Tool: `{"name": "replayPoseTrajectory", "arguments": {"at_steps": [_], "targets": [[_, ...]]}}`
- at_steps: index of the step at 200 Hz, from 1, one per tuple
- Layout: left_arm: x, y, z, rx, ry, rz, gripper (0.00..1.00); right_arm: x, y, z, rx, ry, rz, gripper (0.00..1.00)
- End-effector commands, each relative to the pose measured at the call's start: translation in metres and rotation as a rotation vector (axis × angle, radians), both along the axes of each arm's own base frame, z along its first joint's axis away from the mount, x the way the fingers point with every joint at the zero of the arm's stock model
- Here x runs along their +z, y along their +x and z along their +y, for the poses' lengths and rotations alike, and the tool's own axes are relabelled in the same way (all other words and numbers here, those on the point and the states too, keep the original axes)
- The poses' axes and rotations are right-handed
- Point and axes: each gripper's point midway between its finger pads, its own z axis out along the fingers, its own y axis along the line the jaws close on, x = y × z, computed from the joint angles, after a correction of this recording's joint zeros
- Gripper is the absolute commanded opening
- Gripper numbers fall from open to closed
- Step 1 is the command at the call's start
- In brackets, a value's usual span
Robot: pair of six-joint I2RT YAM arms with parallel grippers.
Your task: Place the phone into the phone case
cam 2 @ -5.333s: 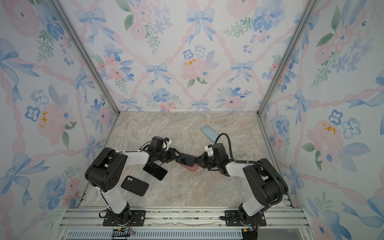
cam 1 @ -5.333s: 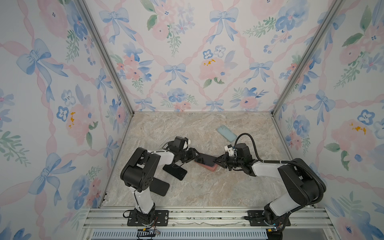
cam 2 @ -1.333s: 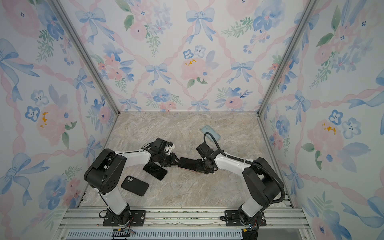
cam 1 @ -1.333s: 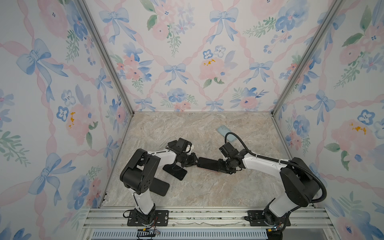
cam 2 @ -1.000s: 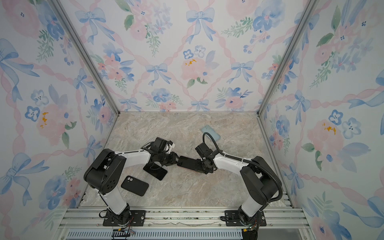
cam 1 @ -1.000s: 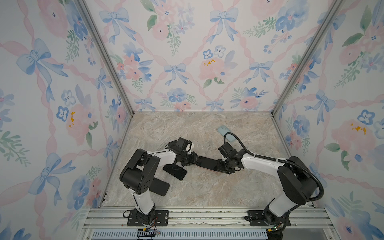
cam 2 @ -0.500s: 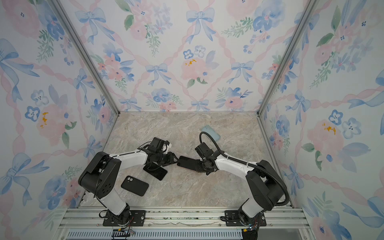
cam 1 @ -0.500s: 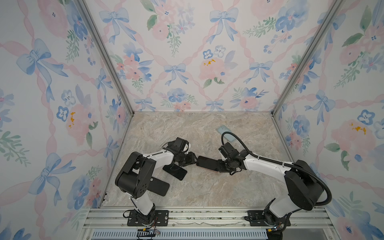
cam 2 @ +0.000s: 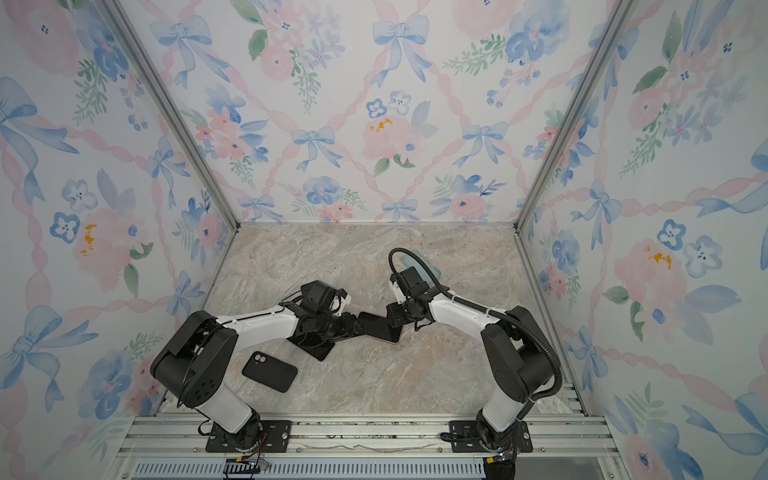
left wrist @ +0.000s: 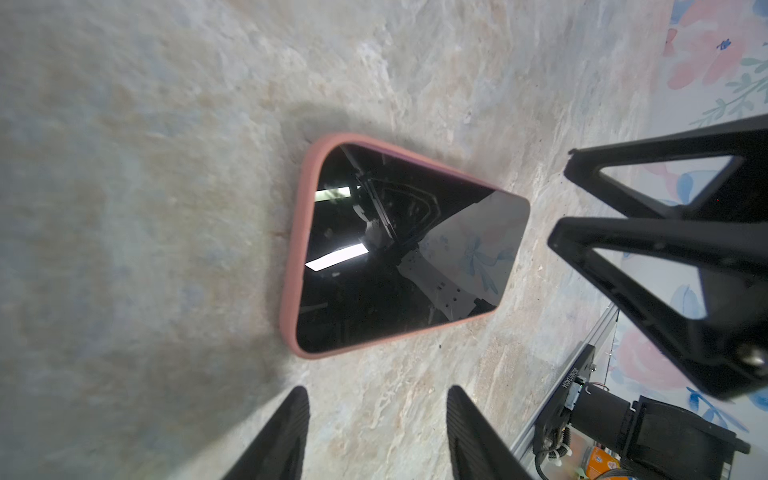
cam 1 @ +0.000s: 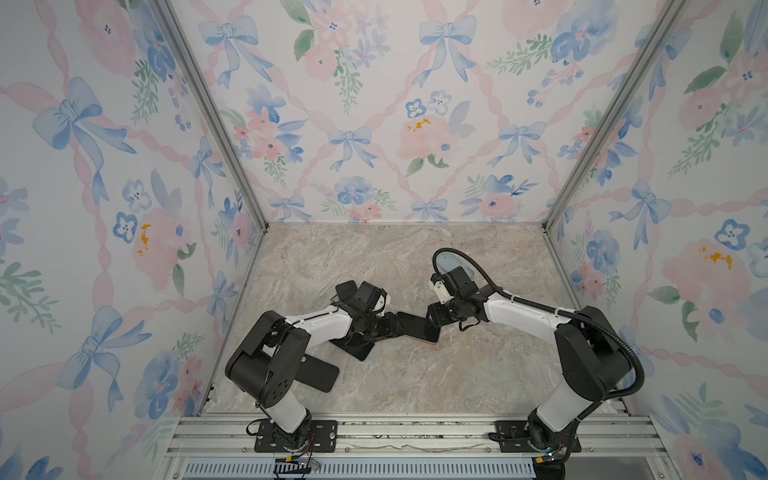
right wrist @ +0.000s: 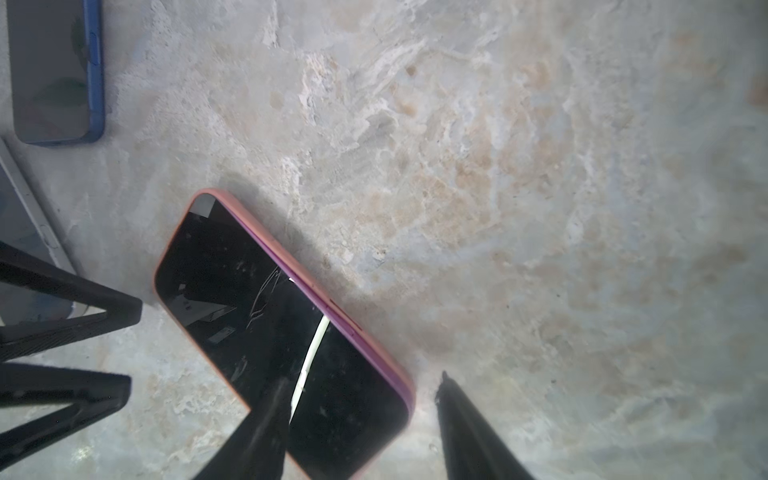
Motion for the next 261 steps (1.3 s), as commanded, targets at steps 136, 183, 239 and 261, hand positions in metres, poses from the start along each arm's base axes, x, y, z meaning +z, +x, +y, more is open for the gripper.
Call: {"name": "replayPoseTrajectory", "arguments": {"at_steps": [136,183,239,261], "targets": [[-0.014,0.042,-0.014,-0.003,-0.028,0.005,0.47,-0.024,-0.042,0.02,0.042,0.063,0.17,0.44],[-0.012,0.061,-0.02,-0.008,-0.042,-0.015,0.47,-0.029,-0.051,0.018,-0.072,0.073,0.24,0.35],[-0.005,0.046,-0.019,-0.036,-0.089,0.011,0.48,-0.017,-0.058,0.006,-0.155,0.072,0.246,0.37],[0.002,0.023,-0.028,-0.081,-0.135,0.051,0.48,-0.013,-0.057,0.007,-0.087,0.138,0.218,0.37]]}}
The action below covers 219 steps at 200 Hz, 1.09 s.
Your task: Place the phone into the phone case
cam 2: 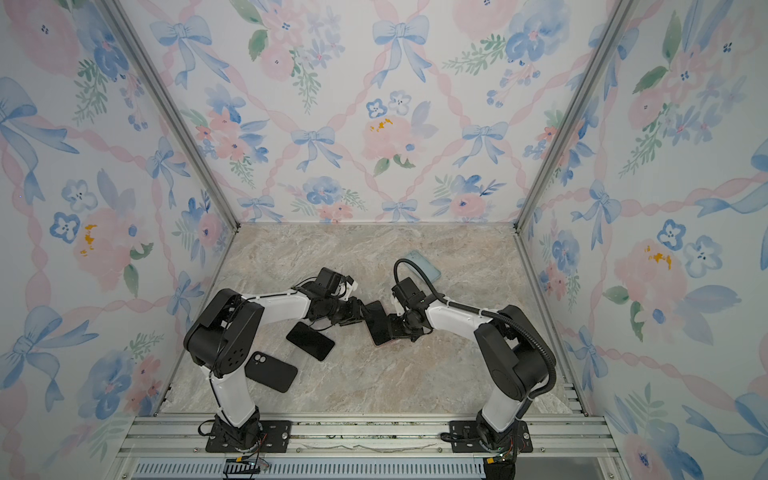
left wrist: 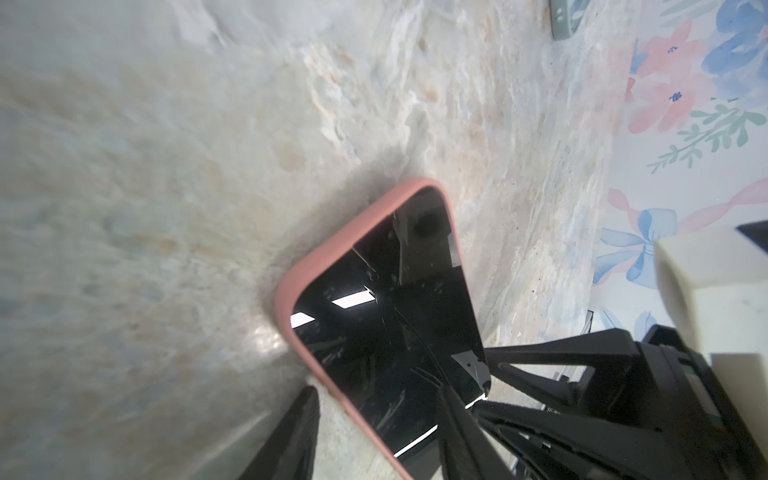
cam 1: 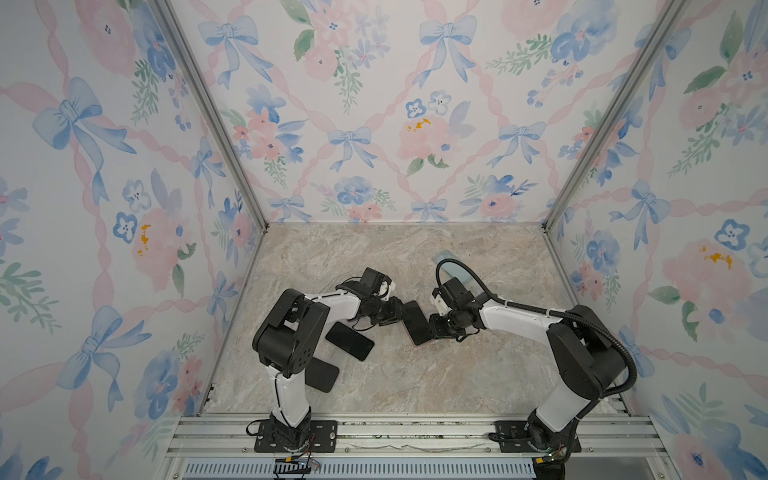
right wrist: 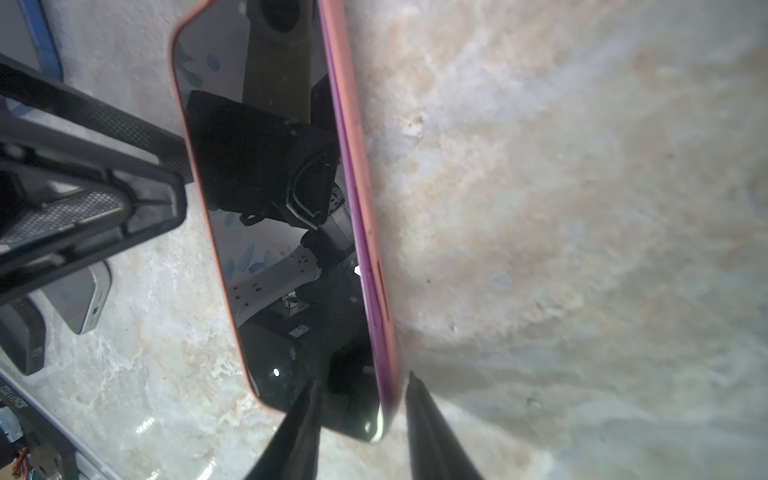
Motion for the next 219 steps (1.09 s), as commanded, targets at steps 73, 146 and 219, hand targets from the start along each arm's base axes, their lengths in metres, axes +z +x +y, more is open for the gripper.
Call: {"name": "replayPoseTrajectory", "arguments": {"at_steps": [73,146,219], "targets": [[-0.003,-0.048,-0.006,-0.079,-0.013,0.061,0.45,0.002,-0.009,0.002,0.084,0.095,-0.004,0.27],[-0.014,-0.05,-0.01,-0.089,-0.003,0.069,0.39,-0.014,-0.017,0.008,0.101,0.089,0.04,0.17],[-0.016,-0.048,-0.013,-0.096,-0.009,0.067,0.37,-0.024,-0.022,0.01,0.11,0.076,0.06,0.13]]}}
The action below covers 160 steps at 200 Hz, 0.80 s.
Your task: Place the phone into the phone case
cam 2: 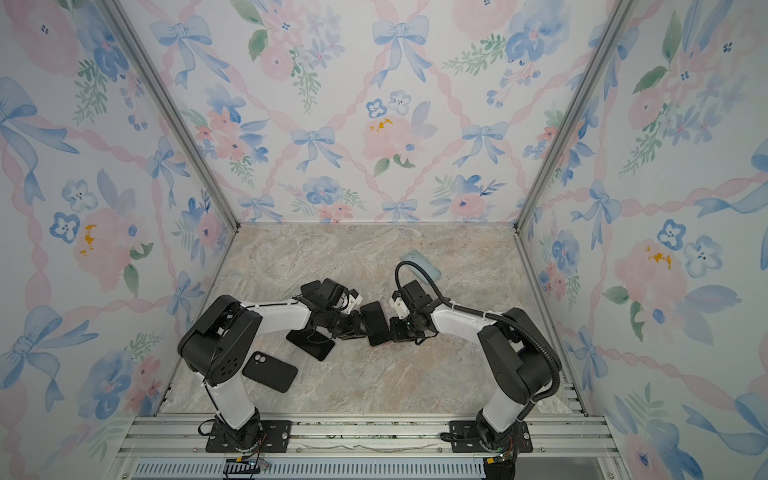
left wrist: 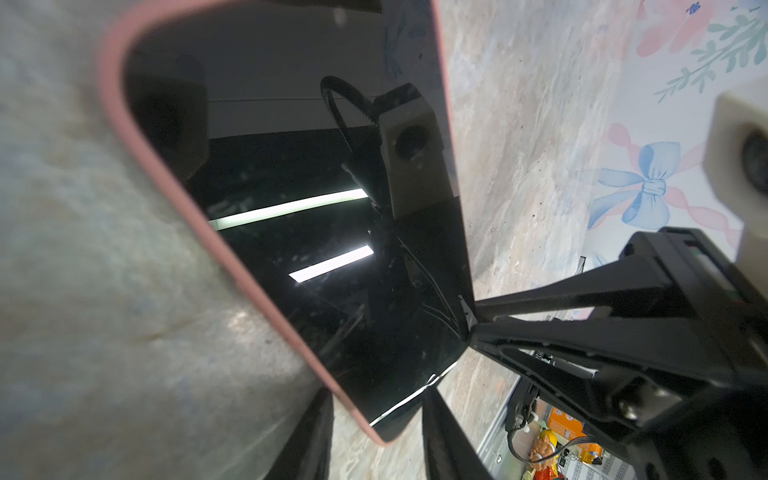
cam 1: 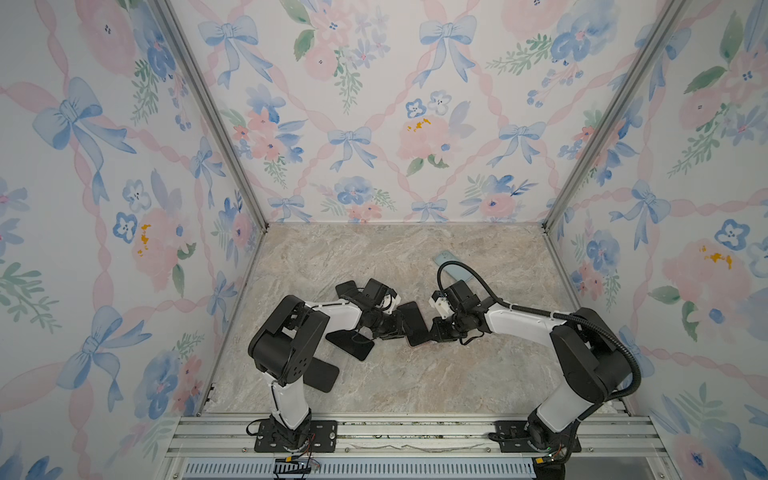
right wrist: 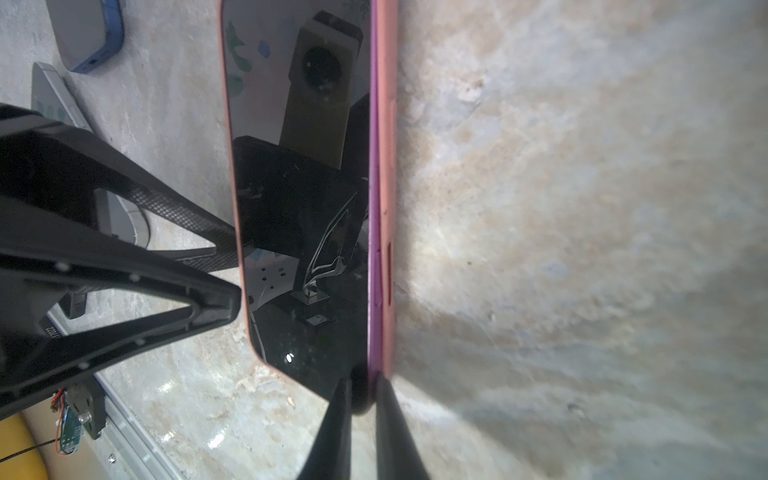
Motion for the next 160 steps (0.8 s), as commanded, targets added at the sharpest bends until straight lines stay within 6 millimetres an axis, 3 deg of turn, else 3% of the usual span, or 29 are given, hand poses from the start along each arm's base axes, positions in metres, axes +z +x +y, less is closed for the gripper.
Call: {"name": "replayPoseTrajectory", "arguments": {"at_steps": [1,117,160], "targets": [[-0.011,-0.003,-0.002,-0.014,0.011,0.007,0.37,-0.022,-0.013,0.004,0.031,-0.026,0.047,0.13],[-0.014,-0.002,-0.006,-0.013,0.002,0.004,0.35,-0.033,-0.022,0.008,0.039,-0.034,0.065,0.11],[-0.015,-0.001,-0.007,-0.015,-0.002,0.005,0.33,-0.023,-0.021,0.005,0.04,-0.049,0.047,0.11]]}}
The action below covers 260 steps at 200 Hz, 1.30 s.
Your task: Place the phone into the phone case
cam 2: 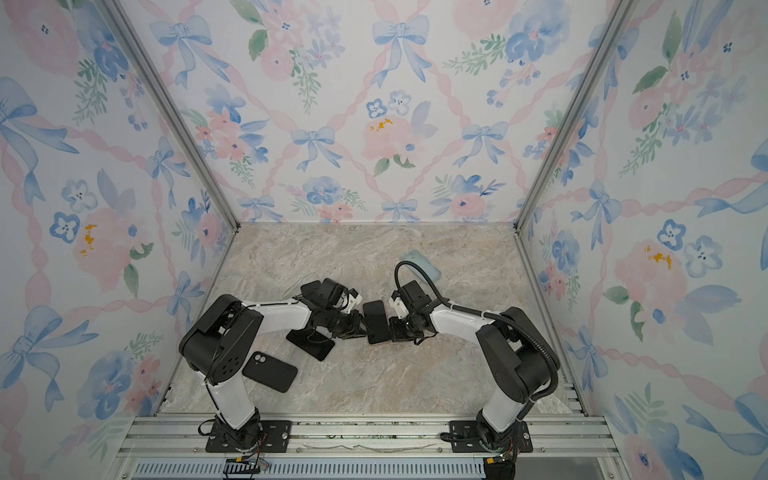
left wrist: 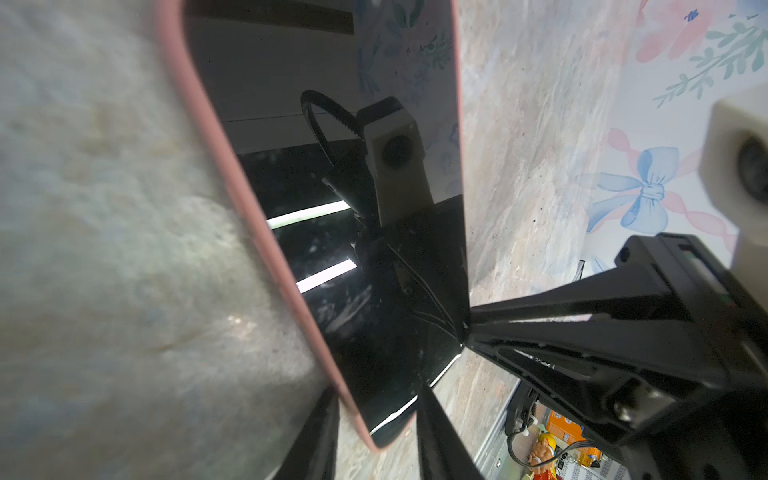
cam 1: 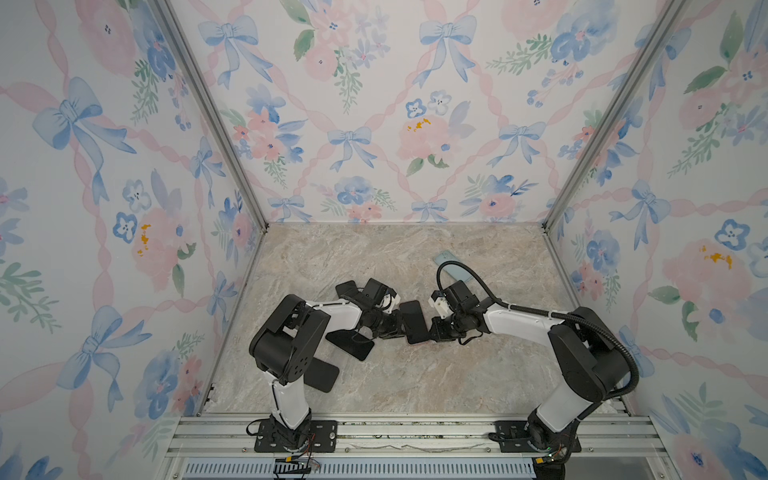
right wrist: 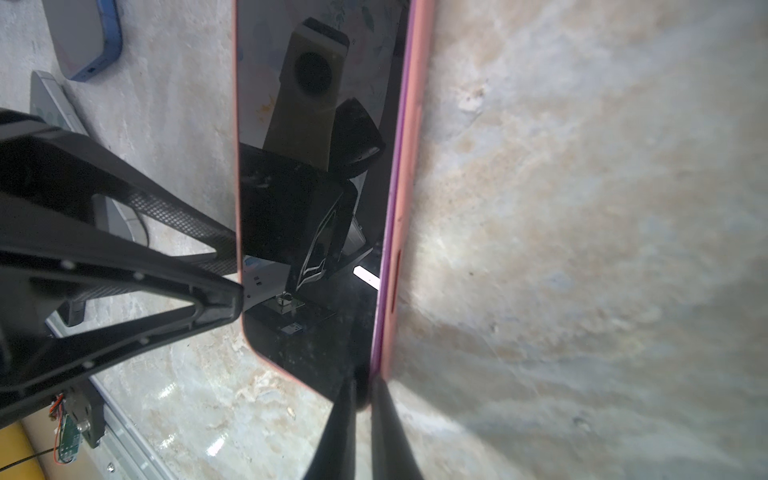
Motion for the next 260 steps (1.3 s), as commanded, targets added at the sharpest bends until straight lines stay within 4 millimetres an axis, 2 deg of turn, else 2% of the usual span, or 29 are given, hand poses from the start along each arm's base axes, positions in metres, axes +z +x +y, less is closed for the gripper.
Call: {"name": "replayPoseTrajectory", "arguments": {"at_steps": [1,22,31,36,55,69,110,114,167,260], "targets": [[-0.013,-0.004,-0.006,-0.022,0.002,0.006,0.33,-0.02,-0.023,0.002,0.049,-0.051,0.05,0.11],[-0.01,-0.008,0.0,-0.01,0.006,0.002,0.34,-0.001,-0.013,-0.007,0.022,-0.085,0.01,0.17],[-0.007,-0.009,0.002,-0.003,0.01,0.002,0.35,0.001,-0.009,-0.012,-0.003,-0.103,0.003,0.19],[-0.006,-0.009,0.004,-0.001,0.014,0.001,0.35,0.012,-0.005,-0.012,-0.019,-0.086,-0.022,0.19],[-0.003,-0.012,0.005,0.001,0.012,0.005,0.38,0.02,0.003,-0.012,-0.067,-0.061,-0.039,0.23],[-0.002,-0.013,0.005,0.003,0.006,0.016,0.42,0.019,0.007,-0.011,-0.078,-0.054,-0.04,0.26],[-0.001,-0.013,0.001,-0.002,-0.009,0.032,0.43,0.015,0.01,-0.006,-0.082,-0.033,-0.024,0.36],[-0.001,-0.013,0.001,-0.003,-0.011,0.033,0.43,0.005,0.009,-0.007,-0.082,-0.049,-0.004,0.36],[-0.004,-0.012,-0.004,-0.018,-0.019,0.039,0.42,-0.009,0.005,-0.001,-0.067,-0.033,0.034,0.33],[-0.006,-0.009,-0.007,-0.029,-0.018,0.032,0.41,-0.012,0.003,0.0,-0.061,-0.035,0.037,0.21]]}}
